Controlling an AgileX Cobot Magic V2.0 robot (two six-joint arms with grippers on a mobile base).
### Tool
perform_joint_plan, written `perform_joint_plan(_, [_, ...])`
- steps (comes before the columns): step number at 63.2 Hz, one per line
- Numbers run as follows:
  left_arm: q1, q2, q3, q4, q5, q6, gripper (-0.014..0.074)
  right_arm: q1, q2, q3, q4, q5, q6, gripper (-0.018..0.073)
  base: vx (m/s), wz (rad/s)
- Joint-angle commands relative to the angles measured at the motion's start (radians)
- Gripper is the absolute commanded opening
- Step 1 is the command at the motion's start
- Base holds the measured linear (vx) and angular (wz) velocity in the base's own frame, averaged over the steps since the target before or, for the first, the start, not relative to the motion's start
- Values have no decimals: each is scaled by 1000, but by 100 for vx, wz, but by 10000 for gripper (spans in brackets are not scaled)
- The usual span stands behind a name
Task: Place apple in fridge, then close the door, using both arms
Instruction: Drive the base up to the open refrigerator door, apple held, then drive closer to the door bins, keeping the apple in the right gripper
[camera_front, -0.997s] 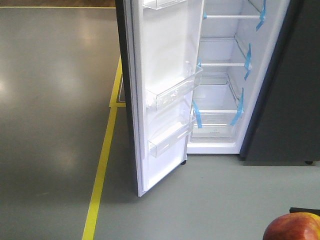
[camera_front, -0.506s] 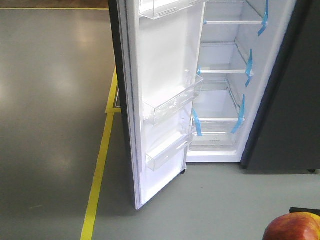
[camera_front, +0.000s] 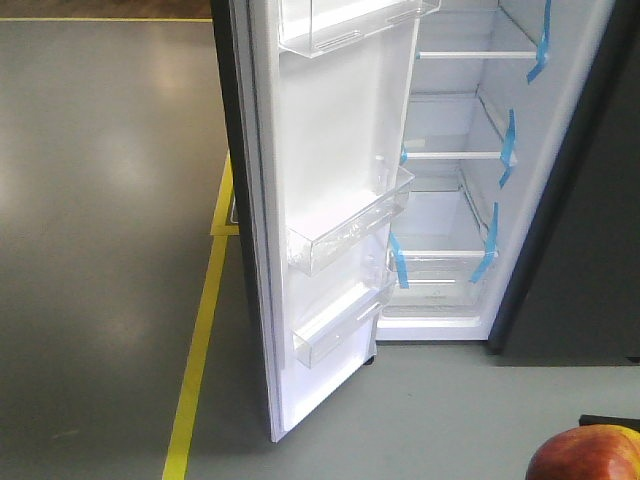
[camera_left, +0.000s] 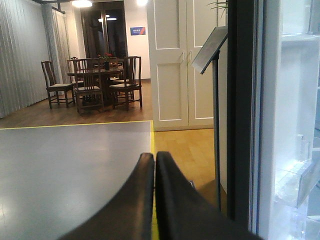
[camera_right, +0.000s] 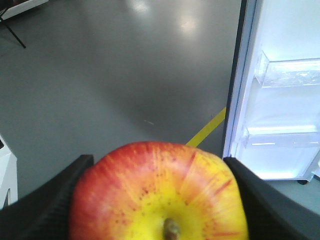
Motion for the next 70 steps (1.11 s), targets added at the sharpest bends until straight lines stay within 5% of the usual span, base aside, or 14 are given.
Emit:
perform_joint_plan(1, [1, -16, 21, 0, -76, -9, -6, 1, 7, -26, 35, -56, -4, 370, 11, 1])
perform_joint_plan(70, [1, -16, 21, 0, -76, -9, -6, 1, 7, -26, 35, -56, -4, 370, 12, 2])
